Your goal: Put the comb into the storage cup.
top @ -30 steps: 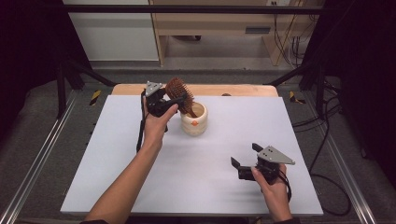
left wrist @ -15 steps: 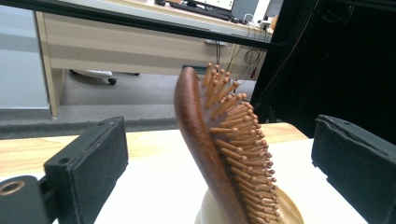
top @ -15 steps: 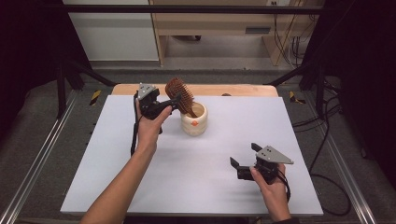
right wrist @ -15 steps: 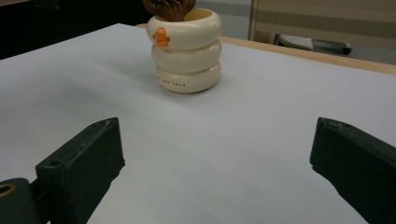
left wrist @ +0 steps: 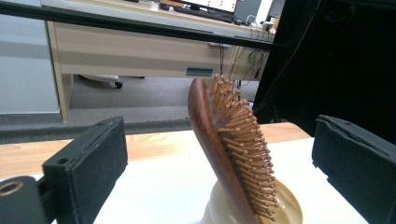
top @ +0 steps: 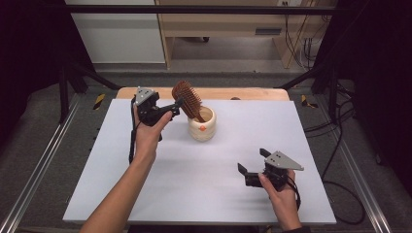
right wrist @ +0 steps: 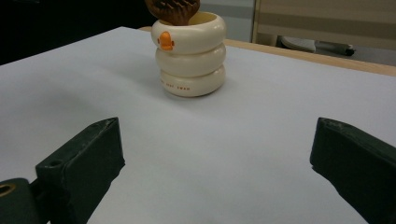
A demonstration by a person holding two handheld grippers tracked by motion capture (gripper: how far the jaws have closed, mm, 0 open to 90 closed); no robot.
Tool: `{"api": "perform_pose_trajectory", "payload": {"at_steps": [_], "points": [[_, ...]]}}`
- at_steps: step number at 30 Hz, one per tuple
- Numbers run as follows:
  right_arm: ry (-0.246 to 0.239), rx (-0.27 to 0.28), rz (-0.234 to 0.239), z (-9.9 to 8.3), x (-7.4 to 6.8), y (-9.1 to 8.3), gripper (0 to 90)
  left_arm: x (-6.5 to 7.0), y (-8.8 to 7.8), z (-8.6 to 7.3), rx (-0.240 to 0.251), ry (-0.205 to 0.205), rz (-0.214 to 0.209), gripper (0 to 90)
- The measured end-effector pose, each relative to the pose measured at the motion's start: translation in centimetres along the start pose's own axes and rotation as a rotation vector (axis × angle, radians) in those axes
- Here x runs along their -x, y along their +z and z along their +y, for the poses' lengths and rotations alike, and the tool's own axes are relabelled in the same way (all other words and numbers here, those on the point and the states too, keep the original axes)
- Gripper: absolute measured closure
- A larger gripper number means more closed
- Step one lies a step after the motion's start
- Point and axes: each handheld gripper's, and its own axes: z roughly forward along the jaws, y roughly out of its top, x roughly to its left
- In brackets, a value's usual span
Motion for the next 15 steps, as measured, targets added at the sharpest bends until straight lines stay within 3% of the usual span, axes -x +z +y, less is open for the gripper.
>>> {"api": "perform_pose_trajectory", "payload": {"at_steps": [15], "points": [[0.001, -0.008, -0.001, -0.1, 0.0, 0.3, 3.3, 0.1, -1.2, 0.9, 0.025, 0.011, -0.03, 3.4]]}}
